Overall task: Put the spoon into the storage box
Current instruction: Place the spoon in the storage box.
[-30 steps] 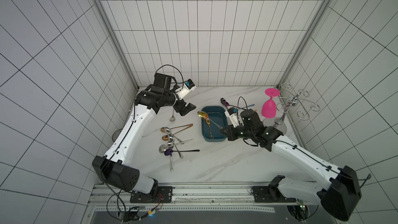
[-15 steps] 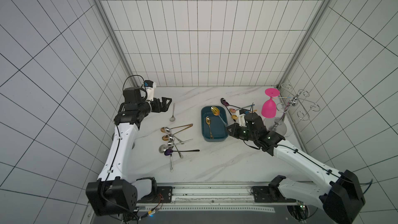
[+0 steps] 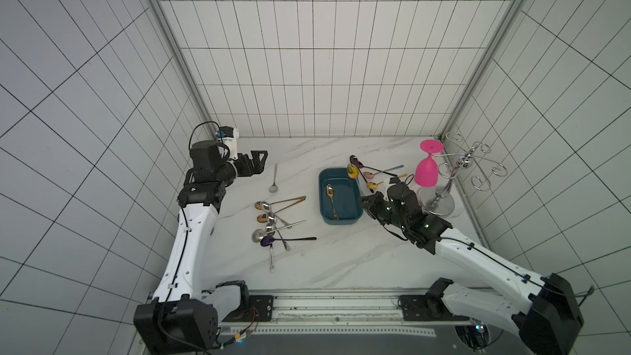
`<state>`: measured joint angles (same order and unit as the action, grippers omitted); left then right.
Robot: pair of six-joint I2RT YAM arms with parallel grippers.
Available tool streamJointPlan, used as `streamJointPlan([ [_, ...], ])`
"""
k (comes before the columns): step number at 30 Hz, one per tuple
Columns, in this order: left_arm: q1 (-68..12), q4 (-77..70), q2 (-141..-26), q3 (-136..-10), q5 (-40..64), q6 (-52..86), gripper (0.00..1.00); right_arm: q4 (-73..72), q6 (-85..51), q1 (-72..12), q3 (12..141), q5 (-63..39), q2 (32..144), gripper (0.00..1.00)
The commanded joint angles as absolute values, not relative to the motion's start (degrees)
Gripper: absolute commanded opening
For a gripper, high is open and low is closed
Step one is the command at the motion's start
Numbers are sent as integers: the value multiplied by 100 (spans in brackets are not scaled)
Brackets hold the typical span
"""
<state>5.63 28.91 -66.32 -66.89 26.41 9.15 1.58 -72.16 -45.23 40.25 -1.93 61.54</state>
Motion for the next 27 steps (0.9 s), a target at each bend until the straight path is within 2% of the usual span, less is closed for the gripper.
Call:
streamJointPlan([
  [1,523,2733,-6683,-6684,2555,1115,99,-711,-8266,-4828,3821,440,6337,0],
  [10,561,2719,-6661,-6570,2138,1256,99,-1323,-9534,-5347,3929,877,7427,0],
  [18,557,2718,-6706,-6533,2028,1214,99,-1901,-9797,-5401,4202,761,8365,0],
  [22,570,2679,-6720,-6466,1979,1187,99,-2061,-9932,-5397,4254,711,8669,12],
  [27,580,2767,-6828,-6538,1945,1109,99,-1824,-9815,-5350,4403,678,8641,38],
])
